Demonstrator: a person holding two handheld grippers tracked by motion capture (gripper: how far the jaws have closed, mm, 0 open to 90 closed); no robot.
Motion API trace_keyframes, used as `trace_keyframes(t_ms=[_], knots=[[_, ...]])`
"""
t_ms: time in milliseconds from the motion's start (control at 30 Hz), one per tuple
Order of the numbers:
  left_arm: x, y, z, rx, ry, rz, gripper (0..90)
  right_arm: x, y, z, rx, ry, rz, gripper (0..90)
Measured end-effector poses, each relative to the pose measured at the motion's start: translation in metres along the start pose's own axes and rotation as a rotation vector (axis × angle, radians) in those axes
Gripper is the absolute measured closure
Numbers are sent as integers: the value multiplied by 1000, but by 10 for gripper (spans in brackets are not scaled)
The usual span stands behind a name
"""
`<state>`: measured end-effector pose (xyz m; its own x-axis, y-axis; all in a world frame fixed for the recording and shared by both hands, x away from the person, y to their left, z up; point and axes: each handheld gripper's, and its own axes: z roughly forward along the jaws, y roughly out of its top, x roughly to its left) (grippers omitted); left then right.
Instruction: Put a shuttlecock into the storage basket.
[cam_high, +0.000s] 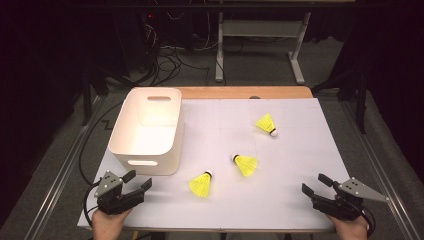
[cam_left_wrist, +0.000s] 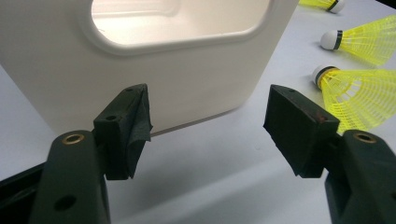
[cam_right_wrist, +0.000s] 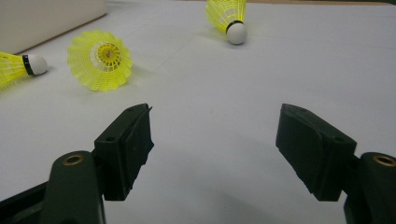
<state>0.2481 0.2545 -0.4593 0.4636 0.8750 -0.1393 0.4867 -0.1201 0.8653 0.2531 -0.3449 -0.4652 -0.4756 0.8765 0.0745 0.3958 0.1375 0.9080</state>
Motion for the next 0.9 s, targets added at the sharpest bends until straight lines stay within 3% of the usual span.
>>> trace_keyframes(t_ms=[900], knots=[[-10, 2, 4, 10, -37, 19, 322, 0, 0, 2, 8, 0, 1, 268]])
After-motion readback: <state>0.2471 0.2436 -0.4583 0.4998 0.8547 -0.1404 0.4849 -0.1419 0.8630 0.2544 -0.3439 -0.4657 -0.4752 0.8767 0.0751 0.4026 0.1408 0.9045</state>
